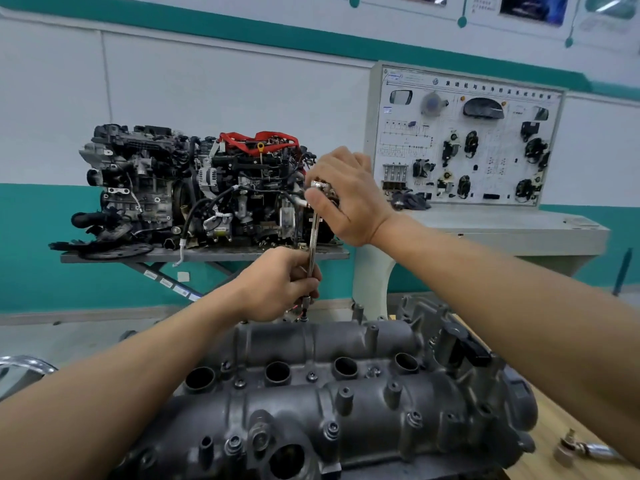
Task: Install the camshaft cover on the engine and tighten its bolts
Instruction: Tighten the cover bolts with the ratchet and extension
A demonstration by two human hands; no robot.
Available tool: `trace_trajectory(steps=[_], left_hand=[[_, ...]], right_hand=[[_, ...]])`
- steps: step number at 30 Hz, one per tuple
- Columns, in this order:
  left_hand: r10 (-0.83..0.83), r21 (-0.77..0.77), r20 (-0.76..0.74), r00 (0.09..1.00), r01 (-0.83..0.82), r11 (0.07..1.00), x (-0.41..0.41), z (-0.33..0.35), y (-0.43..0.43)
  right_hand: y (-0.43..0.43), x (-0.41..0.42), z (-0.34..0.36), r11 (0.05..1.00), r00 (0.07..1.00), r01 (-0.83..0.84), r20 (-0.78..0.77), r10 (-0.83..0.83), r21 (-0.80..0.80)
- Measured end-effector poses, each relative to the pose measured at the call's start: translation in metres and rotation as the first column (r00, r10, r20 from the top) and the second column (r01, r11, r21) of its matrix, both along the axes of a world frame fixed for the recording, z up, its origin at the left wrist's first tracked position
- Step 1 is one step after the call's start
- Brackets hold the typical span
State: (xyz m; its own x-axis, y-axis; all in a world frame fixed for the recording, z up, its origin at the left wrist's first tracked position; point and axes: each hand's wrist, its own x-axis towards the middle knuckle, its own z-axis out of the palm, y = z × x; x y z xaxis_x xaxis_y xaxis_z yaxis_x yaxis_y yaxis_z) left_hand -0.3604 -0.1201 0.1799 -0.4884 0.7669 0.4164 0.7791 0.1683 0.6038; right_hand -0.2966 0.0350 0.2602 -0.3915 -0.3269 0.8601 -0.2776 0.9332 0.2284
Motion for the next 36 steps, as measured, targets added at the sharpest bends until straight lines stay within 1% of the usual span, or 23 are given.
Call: trace_trajectory(steps=[4,6,8,9,13,16,20,22,26,28,32,36], left_hand=[[0.03,0.047,-0.006,1.0,-0.03,0.998,0.003,-0.004,-0.002],[0.055,0.083,-0.013,0.998,-0.054,0.995,0.005,-0.008,0.001],[0.064,0.099,-0.015,0.998,-0.062,0.993,0.004,-0.01,0.004],[0.065,0.099,-0.019,0.998,-0.063,0.993,0.004,-0.011,0.005],[0.059,0.105,-0.001,0.998,-0.059,0.993,0.001,-0.014,0.005],[0.073,0.097,-0.008,0.997,-0.072,0.993,0.0,-0.015,0.005],[0.09,0.071,-0.017,0.996,-0.089,0.994,0.0,-0.014,0.005],[0.094,0.038,-0.01,0.996,-0.094,0.995,-0.002,-0.013,0.004],[0.101,-0.065,-0.099,0.99,-0.107,0.992,-0.007,-0.012,0.002],[0.1,-0.065,-0.115,0.988,-0.108,0.992,-0.008,-0.012,0.002],[0.09,-0.055,-0.149,0.985,-0.099,0.994,-0.008,-0.012,0.001],[0.098,-0.026,-0.186,0.978,-0.105,0.994,-0.004,-0.013,0.001]], right_hand=[[-0.002,-0.002,0.002,0.999,0.989,0.004,0.145,-0.009,0.036],[-0.002,0.001,0.005,0.989,0.979,0.127,0.147,-0.138,0.082],[-0.005,0.007,0.007,0.948,0.945,0.288,0.118,-0.304,0.139],[-0.008,0.012,0.008,0.929,0.926,0.339,0.12,-0.357,0.149],[-0.024,0.024,0.013,0.874,0.853,0.474,0.191,-0.485,0.103],[-0.036,0.022,0.016,0.842,0.807,0.533,0.249,-0.535,0.082],[-0.041,0.022,0.02,0.801,0.758,0.58,0.263,-0.598,0.15],[-0.04,0.022,0.02,0.8,0.753,0.572,0.272,-0.599,0.179],[-0.036,0.019,0.018,0.835,0.796,0.542,0.265,-0.545,0.089],[-0.032,0.014,0.016,0.856,0.825,0.509,0.234,-0.515,0.089],[-0.02,0.008,0.011,0.924,0.905,0.38,0.193,-0.378,0.028],[-0.015,0.015,0.011,0.966,0.946,0.257,0.195,-0.258,0.03]])
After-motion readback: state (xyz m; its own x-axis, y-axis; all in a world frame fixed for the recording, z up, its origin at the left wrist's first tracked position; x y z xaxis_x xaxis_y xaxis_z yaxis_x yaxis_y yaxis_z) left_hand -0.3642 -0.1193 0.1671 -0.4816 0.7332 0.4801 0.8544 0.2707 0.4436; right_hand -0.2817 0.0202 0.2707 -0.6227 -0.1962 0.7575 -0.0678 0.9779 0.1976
